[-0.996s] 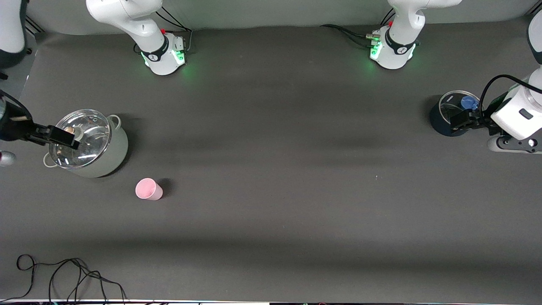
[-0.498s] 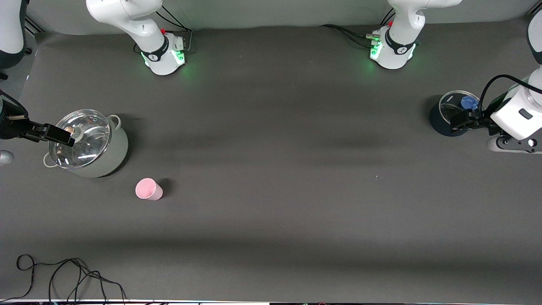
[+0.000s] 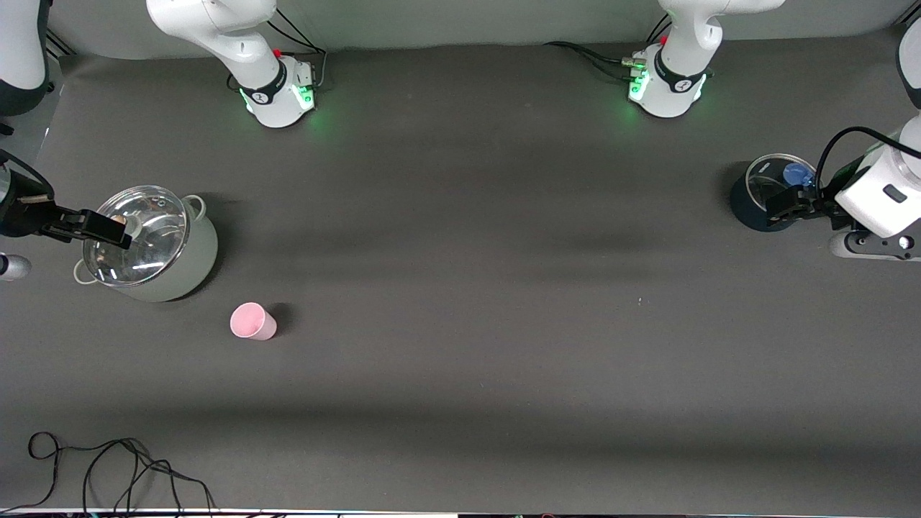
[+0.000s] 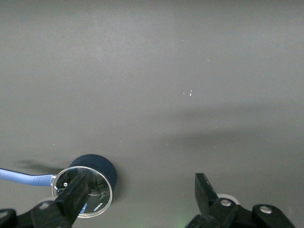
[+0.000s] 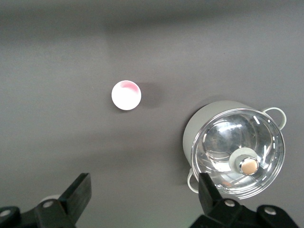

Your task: Transfer pink cup from left to right arm

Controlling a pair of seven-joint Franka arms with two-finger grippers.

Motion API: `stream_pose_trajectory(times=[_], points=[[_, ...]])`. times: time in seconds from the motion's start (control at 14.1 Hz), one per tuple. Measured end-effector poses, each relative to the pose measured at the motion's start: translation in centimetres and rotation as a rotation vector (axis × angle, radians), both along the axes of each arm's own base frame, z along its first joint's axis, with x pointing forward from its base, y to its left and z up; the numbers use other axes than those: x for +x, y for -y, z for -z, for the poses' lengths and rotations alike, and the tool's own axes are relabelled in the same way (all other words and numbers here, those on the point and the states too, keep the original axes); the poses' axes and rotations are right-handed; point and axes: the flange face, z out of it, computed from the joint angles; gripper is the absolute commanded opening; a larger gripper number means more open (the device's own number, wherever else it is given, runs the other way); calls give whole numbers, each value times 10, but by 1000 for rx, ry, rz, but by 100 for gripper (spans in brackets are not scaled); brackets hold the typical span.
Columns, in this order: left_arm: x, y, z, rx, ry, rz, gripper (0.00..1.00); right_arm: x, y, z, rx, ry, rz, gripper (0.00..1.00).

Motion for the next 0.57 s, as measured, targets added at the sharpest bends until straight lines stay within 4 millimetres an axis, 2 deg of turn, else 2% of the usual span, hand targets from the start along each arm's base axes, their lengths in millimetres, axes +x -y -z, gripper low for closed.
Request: stream_pose_trajectory(times=[0.14, 0.28, 0.57], points=[[0, 0, 0, 0, -1, 0, 100, -7, 15, -10, 5, 16, 20, 100], [0, 0, 0, -11, -1, -3, 100, -18, 19, -22, 11, 29, 21, 100], [0, -1, 0, -19, 0, -8, 100, -44, -4, -38, 20, 41, -21, 100]])
